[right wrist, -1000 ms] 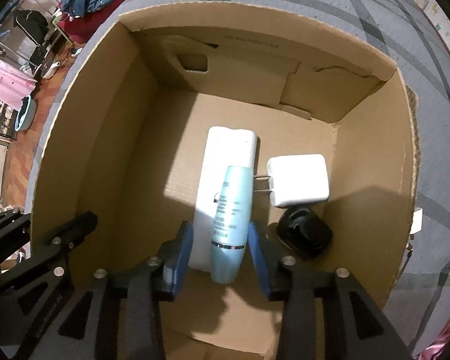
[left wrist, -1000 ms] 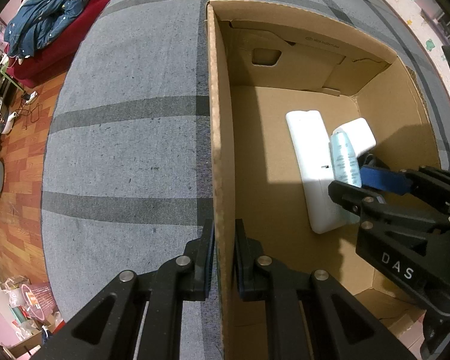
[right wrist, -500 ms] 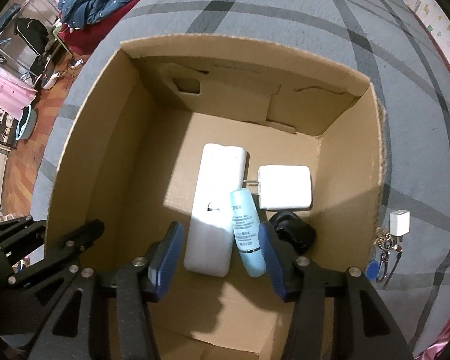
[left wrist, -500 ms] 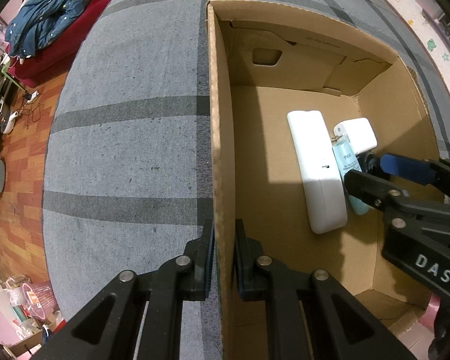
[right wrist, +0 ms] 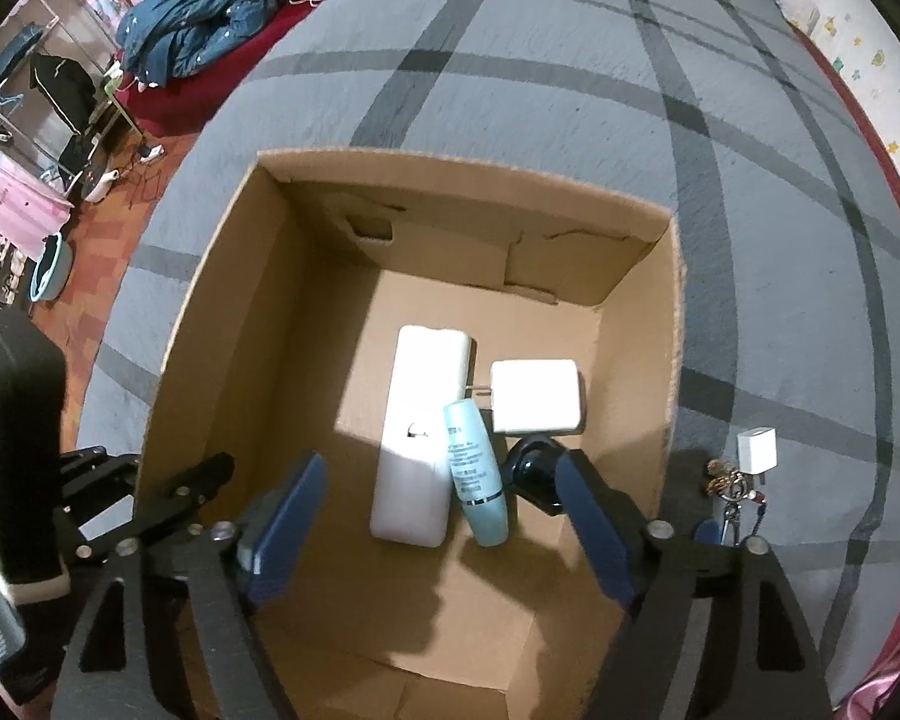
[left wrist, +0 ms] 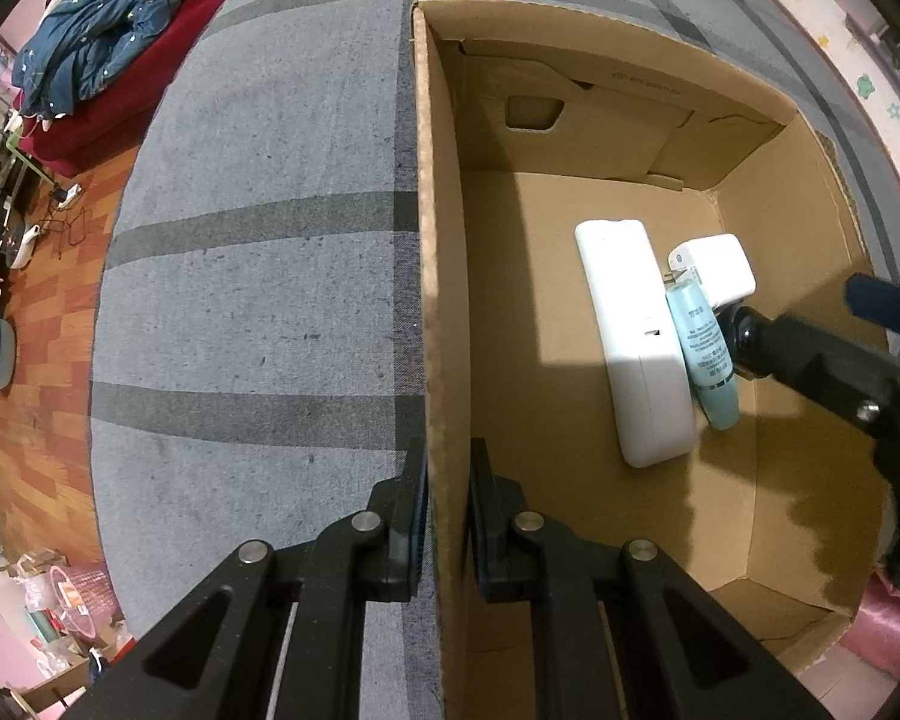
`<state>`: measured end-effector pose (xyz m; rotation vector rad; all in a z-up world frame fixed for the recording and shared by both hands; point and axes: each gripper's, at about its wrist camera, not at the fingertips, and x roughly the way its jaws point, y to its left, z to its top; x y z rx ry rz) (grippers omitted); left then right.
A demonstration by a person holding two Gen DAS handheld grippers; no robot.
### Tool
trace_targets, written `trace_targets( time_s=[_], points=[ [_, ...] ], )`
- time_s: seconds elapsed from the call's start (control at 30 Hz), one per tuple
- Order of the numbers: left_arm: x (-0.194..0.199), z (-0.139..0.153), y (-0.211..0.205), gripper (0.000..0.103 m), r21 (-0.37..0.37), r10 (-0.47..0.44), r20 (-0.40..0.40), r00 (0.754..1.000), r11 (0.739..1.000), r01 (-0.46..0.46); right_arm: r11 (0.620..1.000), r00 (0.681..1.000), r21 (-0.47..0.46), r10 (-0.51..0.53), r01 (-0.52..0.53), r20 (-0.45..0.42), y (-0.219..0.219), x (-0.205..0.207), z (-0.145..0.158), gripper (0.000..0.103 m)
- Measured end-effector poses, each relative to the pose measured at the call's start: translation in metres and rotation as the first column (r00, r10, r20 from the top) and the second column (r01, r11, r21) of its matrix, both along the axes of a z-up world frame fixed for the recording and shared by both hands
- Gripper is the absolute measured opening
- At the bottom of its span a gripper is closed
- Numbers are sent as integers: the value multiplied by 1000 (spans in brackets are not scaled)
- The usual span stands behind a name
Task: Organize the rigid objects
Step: 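Lower the tube beside the remote and open the right gripper, then move the right gripper out of the box over the keychain on the bed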
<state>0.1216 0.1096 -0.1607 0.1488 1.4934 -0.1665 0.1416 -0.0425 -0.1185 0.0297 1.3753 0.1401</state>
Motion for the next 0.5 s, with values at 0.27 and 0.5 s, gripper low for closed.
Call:
trace_targets(
  time_s=[0.27, 0.5],
  points=[
    [0, -1, -2, 13, 4, 2, 2, 1000, 1000, -2, 1000, 999, 4, -1, 1, 50, -7, -4, 17, 102],
    [0, -1, -3, 13, 11, 0, 3, 1000, 1000, 0, 1000, 997, 3, -11, 11, 77, -18, -7, 28, 103]
  ],
)
